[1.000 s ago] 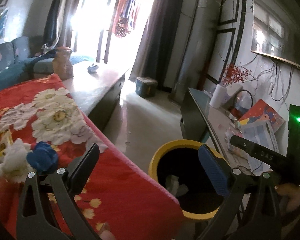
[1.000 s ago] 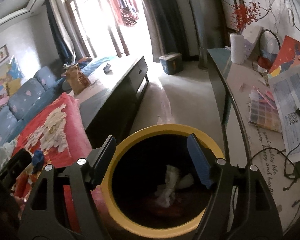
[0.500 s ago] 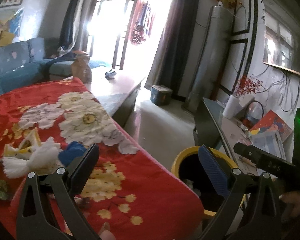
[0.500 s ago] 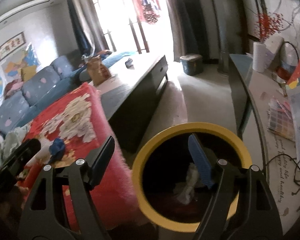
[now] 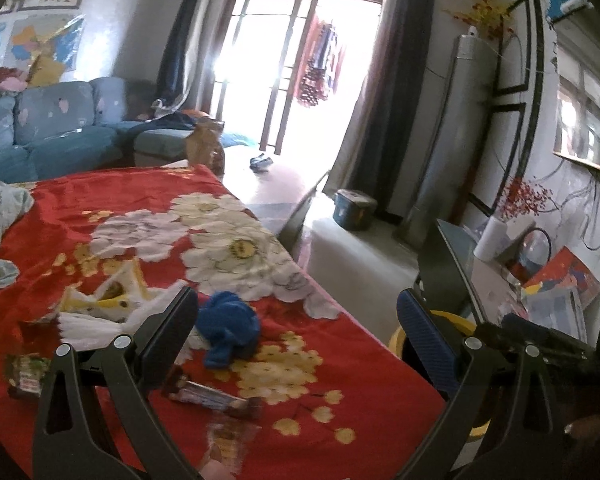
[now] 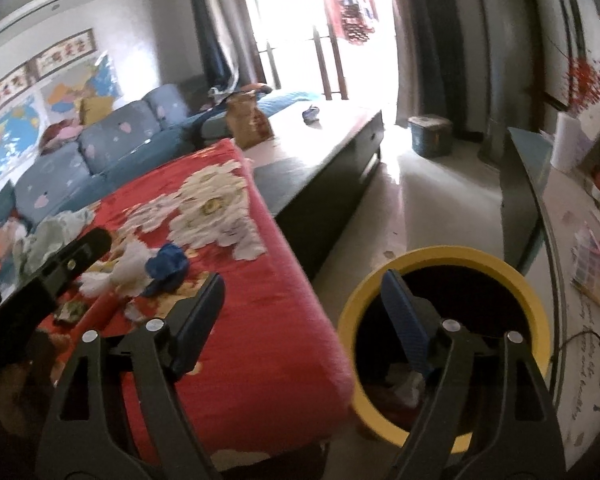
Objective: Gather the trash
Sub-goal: 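Move both tools back over the bedspread toward the snack packets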
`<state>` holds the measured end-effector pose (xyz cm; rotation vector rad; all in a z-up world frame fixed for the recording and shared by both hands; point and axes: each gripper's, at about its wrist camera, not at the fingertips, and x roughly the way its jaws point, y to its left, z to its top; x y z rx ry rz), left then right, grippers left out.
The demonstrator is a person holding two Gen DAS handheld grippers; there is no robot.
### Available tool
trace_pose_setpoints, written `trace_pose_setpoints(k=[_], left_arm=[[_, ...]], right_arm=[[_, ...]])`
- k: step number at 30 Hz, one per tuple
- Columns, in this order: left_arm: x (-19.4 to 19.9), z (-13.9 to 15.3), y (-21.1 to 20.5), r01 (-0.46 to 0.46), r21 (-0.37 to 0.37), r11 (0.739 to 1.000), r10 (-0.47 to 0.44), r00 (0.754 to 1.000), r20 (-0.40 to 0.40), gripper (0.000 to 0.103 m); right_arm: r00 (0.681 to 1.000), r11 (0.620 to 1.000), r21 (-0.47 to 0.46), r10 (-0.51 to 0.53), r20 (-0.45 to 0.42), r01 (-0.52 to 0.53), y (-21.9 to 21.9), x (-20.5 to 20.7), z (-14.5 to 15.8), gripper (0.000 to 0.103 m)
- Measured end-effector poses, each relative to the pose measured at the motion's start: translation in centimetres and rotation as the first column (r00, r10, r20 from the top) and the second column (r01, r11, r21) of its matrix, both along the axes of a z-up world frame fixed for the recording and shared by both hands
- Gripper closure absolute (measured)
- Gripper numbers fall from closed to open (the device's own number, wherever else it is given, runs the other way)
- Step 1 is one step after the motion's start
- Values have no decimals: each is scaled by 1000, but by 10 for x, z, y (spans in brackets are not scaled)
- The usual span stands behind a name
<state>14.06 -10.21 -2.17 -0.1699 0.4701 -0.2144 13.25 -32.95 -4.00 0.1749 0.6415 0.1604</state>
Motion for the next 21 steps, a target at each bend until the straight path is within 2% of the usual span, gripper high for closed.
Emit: trace_pose_setpoints(k=[15, 21], left_arm=[[-2, -3, 65, -137, -31, 990, 136, 990, -19, 7], [0, -9, 88, -178, -41, 983, 176, 983, -59, 7]], right_arm=[[985, 985, -37, 170, -29, -171, 70, -9, -5, 30], [974, 974, -36, 220, -50, -222, 94, -12, -8, 29]])
